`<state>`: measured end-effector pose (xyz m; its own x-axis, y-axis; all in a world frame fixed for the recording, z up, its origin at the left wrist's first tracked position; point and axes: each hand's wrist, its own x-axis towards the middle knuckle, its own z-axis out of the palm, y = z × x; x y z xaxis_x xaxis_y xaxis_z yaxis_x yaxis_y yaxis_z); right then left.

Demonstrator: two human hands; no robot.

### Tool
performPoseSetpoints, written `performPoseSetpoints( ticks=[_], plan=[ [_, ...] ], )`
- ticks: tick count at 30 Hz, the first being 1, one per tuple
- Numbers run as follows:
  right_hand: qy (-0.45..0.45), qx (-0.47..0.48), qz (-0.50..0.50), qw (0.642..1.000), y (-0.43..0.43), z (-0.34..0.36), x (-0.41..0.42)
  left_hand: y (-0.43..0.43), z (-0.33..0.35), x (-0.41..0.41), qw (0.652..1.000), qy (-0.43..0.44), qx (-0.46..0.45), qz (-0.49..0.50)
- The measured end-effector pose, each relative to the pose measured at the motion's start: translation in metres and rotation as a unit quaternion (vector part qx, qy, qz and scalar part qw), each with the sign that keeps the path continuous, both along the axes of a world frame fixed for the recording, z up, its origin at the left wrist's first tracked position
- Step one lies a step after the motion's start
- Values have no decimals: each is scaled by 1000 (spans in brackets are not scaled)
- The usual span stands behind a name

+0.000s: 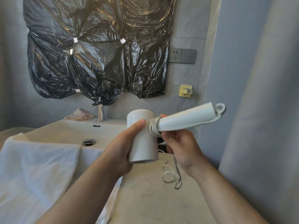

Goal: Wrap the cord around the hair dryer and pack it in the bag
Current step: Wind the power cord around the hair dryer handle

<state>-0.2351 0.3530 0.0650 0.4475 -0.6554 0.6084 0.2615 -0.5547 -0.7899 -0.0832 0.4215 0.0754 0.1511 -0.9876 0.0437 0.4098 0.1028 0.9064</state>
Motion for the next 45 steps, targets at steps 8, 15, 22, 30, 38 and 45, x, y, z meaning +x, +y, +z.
performPoseSetpoints(
  ticks=[8,15,22,30,38,45],
  plan=[
    [66,-70,-172,980,-14,-19,1,-17,-10,-23,997,32,13,71],
    [225,-40,-235,945,-4,-14,-4,-25,-10,-25,955,-122,-40,269],
    [415,-126,-239,869,7,6,-10,-32,-19,-13,914,-212,-81,335],
    [430,-277,-285,810,-2,24,-21,-27,-14,-11,882,-307,-83,348],
    [275,-245,-226,902,-11,16,-31,-19,-7,3,895,-358,-87,252],
    [234,-96,-72,965,-5,24,-38,-14,-4,3,840,-447,-112,286]
  ],
)
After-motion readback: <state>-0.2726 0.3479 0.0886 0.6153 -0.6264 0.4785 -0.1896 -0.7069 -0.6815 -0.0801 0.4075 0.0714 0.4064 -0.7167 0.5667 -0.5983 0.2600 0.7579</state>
